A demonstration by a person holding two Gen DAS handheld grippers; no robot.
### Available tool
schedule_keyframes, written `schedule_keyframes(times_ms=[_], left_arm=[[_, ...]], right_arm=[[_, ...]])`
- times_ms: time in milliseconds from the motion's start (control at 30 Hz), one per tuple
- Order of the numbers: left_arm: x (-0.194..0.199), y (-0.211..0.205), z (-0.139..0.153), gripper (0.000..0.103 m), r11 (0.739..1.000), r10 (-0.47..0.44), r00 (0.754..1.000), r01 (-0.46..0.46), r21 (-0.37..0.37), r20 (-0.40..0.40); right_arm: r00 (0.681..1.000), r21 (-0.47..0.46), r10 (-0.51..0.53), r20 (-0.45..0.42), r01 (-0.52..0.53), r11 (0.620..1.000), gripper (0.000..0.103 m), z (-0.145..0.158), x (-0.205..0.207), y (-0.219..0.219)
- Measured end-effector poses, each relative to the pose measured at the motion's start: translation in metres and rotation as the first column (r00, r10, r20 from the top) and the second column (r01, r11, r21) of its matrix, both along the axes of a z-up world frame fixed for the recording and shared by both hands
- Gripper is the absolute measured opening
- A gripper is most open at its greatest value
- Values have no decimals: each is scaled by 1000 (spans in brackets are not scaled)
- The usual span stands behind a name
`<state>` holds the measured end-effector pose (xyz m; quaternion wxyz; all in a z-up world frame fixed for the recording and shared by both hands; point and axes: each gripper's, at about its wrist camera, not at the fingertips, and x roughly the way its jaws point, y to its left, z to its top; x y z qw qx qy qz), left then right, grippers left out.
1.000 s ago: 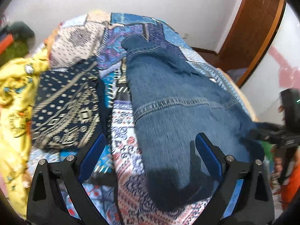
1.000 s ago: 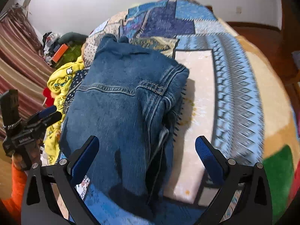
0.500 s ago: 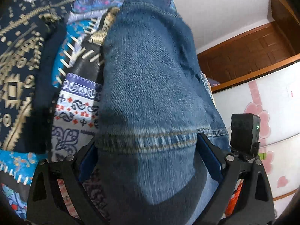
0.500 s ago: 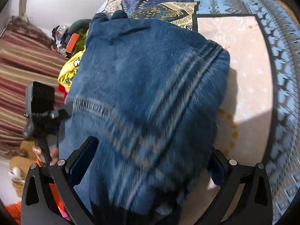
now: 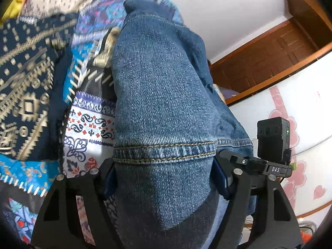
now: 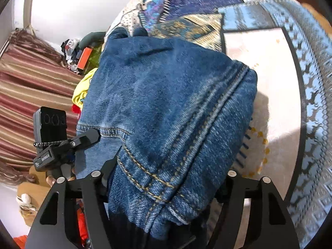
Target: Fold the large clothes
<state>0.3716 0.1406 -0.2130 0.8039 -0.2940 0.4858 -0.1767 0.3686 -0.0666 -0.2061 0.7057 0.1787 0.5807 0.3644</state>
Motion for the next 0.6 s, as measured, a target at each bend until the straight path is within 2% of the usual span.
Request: schedule_keyframes(times_ms=[33,67,133,300,500,600], left_arm=[[-5,1,7,73,1000,2,1000,-2,1,15],[-10,3,18,73,1000,5,999,-5,4,34],[-19,9,37,73,1000,11,996,-13,19,85],[-43,36,88,72,998,39,978,-47,35,204],[-57,96,141,73,993,84,941,-107,52,329],[-56,128,155,73,987,105,928,-141,76,358]], right_arm=[[1000,13,3,22,-3,1000,49,13,-4,4],[1000,19,6,29,-7,1000,44,23,-7,8],[999,7,2,47,-3,1000,44,39,-11,16],[986,35,16,166,-22,999,43,89,-29,48],[954,70,38,296,-61,996,43,141,-39,91],[945,84,44,324,-75,994,43,151,-37,113]])
